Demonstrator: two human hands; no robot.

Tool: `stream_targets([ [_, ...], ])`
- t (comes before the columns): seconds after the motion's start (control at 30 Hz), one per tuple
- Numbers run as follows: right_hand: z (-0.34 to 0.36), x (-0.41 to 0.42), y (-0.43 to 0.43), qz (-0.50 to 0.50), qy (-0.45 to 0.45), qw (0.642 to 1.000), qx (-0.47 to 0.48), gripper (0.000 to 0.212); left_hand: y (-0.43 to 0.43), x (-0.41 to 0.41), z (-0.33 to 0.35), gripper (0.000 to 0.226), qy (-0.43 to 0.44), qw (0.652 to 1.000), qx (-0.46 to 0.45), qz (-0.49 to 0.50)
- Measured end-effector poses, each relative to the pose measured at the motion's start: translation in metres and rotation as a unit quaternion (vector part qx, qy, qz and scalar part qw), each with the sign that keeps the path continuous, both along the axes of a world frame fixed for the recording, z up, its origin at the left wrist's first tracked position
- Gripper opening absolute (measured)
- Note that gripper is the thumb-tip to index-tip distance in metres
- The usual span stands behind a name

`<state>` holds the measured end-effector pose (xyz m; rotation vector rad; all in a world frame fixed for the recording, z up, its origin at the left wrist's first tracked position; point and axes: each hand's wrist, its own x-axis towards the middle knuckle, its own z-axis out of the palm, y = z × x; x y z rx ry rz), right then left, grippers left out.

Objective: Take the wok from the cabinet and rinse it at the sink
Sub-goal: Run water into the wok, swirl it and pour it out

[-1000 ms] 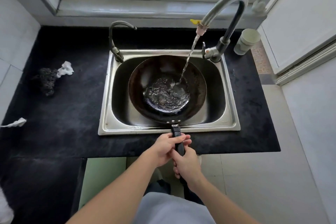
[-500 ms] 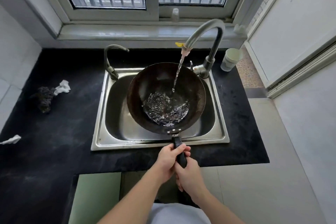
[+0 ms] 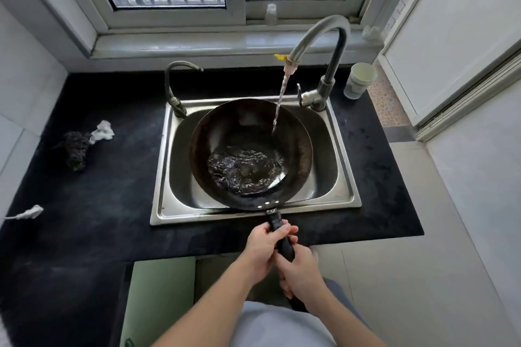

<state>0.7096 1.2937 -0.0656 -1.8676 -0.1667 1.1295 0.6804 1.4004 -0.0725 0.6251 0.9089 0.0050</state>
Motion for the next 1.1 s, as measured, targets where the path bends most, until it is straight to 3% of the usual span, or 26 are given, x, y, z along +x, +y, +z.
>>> stream_targets([
  [0.13, 0.002, 0.018, 0.001, -0.004, -0.002, 1.000, 0.006, 0.013, -0.001, 0.022, 0.002, 0.014, 0.004, 0.999, -0.032, 0.016],
  [0.43, 0.005, 0.059, 0.017, 0.029, 0.030, 0.999, 0.019, 0.010, 0.009, 0.052, 0.006, 0.003, 0.009, 0.999, -0.001, 0.050],
  [0.7, 0.002, 0.043, 0.022, 0.075, 0.025, 0.996, 0.030, 0.009, 0.015, 0.024, 0.000, 0.008, 0.031, 0.997, 0.017, 0.068],
  [1.1, 0.002, 0.040, 0.003, 0.049, 0.001, 0.999, 0.001, 0.012, -0.003, 0.031, -0.004, 0.004, 0.022, 0.999, 0.006, 0.027],
])
